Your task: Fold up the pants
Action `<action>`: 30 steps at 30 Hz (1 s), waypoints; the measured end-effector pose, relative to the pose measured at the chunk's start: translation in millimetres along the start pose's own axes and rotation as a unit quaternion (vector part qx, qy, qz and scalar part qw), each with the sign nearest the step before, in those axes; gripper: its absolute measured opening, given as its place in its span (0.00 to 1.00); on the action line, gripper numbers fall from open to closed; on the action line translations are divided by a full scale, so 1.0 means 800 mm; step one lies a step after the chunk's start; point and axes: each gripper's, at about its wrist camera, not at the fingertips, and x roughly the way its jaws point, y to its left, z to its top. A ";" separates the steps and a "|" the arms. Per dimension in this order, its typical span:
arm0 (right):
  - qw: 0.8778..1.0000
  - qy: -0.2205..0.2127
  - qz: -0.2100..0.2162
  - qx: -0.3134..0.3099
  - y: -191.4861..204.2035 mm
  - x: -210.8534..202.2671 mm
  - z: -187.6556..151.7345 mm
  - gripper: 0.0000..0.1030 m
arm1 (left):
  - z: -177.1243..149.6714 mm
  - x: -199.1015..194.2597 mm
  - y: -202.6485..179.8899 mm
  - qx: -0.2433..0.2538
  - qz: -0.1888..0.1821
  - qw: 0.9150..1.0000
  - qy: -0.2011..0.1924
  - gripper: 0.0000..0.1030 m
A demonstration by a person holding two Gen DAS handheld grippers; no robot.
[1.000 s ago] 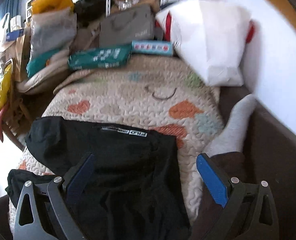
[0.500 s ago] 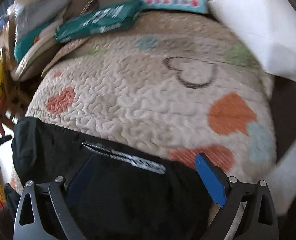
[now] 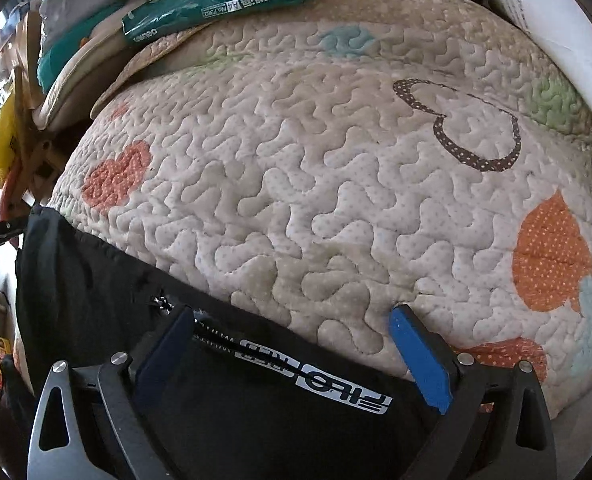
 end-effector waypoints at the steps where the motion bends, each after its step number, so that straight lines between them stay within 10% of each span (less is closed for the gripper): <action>1: 1.000 0.002 0.004 -0.002 -0.001 0.000 0.001 0.98 | 0.004 0.005 0.000 -0.003 0.003 1.000 0.003 0.49; 12: 0.999 0.015 0.015 -0.027 0.001 0.000 0.000 0.95 | 0.018 0.039 -0.044 0.057 0.049 0.997 0.020 0.48; 14: 0.999 0.016 0.004 -0.045 0.006 0.001 -0.004 0.92 | 0.015 0.041 -0.049 0.078 0.063 0.995 0.024 0.32; 16: 0.998 0.013 -0.011 -0.056 0.010 -0.001 -0.008 0.83 | 0.009 0.039 -0.060 0.101 0.065 0.993 0.020 0.16; 23: 0.999 0.014 -0.001 -0.051 0.011 -0.022 -0.014 0.07 | -0.004 0.010 -0.073 0.121 0.091 0.988 -0.012 0.13; 30: 0.999 -0.002 -0.003 -0.040 0.021 -0.059 -0.031 0.06 | -0.015 -0.043 -0.084 0.137 0.093 0.985 -0.042 0.13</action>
